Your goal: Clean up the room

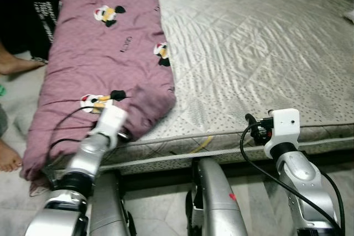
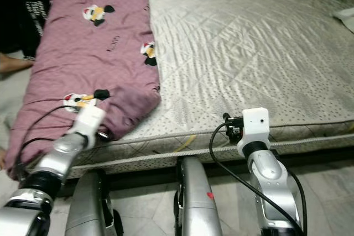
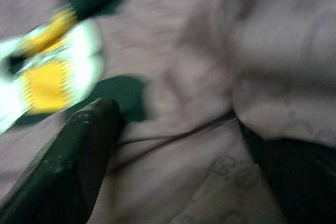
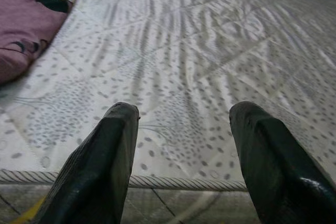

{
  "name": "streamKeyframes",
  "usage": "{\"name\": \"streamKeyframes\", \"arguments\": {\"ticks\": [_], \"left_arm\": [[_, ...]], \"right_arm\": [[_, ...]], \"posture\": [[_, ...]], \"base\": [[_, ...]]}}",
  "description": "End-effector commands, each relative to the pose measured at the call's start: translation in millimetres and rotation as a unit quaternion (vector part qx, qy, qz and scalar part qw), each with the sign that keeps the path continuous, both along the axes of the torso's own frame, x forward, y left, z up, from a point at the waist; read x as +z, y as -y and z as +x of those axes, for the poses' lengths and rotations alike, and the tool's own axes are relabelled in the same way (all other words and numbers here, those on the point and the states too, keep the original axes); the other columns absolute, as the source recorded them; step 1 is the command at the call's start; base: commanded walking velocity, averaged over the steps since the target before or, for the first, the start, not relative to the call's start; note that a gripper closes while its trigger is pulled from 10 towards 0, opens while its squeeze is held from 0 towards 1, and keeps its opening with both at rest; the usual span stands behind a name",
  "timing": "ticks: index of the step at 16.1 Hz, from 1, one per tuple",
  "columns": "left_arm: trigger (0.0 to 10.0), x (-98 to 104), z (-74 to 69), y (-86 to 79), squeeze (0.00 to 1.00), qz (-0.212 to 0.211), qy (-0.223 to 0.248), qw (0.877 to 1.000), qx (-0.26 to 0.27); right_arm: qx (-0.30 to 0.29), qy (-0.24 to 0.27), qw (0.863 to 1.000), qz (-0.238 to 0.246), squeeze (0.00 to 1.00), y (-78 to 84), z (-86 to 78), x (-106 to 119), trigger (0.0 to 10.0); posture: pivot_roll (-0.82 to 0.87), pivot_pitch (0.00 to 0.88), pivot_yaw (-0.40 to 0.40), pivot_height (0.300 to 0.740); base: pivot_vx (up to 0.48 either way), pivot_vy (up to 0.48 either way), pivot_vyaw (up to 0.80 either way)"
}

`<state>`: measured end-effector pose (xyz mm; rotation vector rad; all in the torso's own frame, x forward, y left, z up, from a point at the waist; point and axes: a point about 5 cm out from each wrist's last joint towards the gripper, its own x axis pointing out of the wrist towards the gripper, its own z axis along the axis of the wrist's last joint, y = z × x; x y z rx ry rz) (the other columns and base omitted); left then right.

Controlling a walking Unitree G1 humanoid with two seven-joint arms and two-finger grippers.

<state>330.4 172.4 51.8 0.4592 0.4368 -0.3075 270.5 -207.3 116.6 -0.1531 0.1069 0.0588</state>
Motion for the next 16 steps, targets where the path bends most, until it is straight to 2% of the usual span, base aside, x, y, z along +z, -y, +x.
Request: {"name": "streamKeyframes", "arguments": {"ticks": [1,3,6,8,9,10,12,13,14,16], "left_arm": [[10.0,-13.1,-11.6,30.1,0.00,0.005,-0.030,0.996,-0.084],[10.0,-20.7,-28.4,52.8,0.00,0.024,-0.031,0.985,-0.166],[10.0,-18.2,-45.8,71.5,0.00,0.031,0.017,0.974,-0.224],[10.0,-1.6,-44.5,74.4,0.00,0.005,0.102,0.978,-0.183],[10.0,12.9,-39.8,69.2,0.00,-0.002,0.162,0.976,-0.147],[10.0,25.9,-35.9,62.2,0.00,-0.010,0.209,0.971,-0.112],[10.0,47.2,-24.5,36.0,0.00,-0.021,0.263,0.965,-0.016],[10.0,52.3,-18.3,20.3,0.00,-0.036,0.264,0.963,0.039],[10.0,51.1,-9.9,7.8,0.00,-0.049,0.245,0.965,0.077],[10.0,47.5,4.7,-13.1,0.00,-0.055,0.207,0.968,0.131]], "right_arm": [[0.004,0.002,1.000,0.000,0.00,-2.1,0.5,-0.8,10.0],[0.004,0.004,1.000,0.002,0.00,-4.4,1.6,-2.3,10.0],[0.003,0.006,1.000,0.004,0.00,-4.3,2.6,-3.4,10.0],[0.002,0.007,1.000,0.004,0.00,-4.7,3.2,-4.7,10.0],[0.001,0.008,1.000,0.005,0.00,-5.0,3.1,-5.2,10.0],[0.000,0.008,1.000,0.005,0.00,-5.3,2.9,-5.5,10.0],[-0.005,0.011,1.000,0.005,0.00,-4.2,-0.6,-5.4,10.0],[-0.008,0.014,1.000,0.003,0.00,-3.0,-4.8,-3.9,10.0],[-0.012,0.015,1.000,0.004,0.00,-0.9,-9.1,-1.9,10.0],[-0.019,0.010,1.000,0.002,0.00,3.8,-24.5,1.7,10.0]], "posture": [[-0.17,0.104,-0.051,0.529],[-0.16,0.100,-0.046,0.529],[-0.16,0.097,-0.043,0.529],[-0.15,0.096,-0.041,0.529],[-0.15,0.097,-0.039,0.529],[-0.15,0.098,-0.038,0.529],[-0.15,0.107,-0.035,0.529],[-0.15,0.117,-0.034,0.529],[-0.16,0.124,-0.032,0.529],[-0.19,0.157,-0.026,0.529]], "base": [[0.000,0.000,0.00],[0.000,0.000,0.00],[0.000,0.000,0.00],[0.000,0.000,0.00],[0.000,0.000,0.00],[0.000,0.000,0.00],[0.000,0.000,0.00],[0.000,0.000,0.00],[0.000,0.000,0.00],[0.000,0.000,0.00]]}}
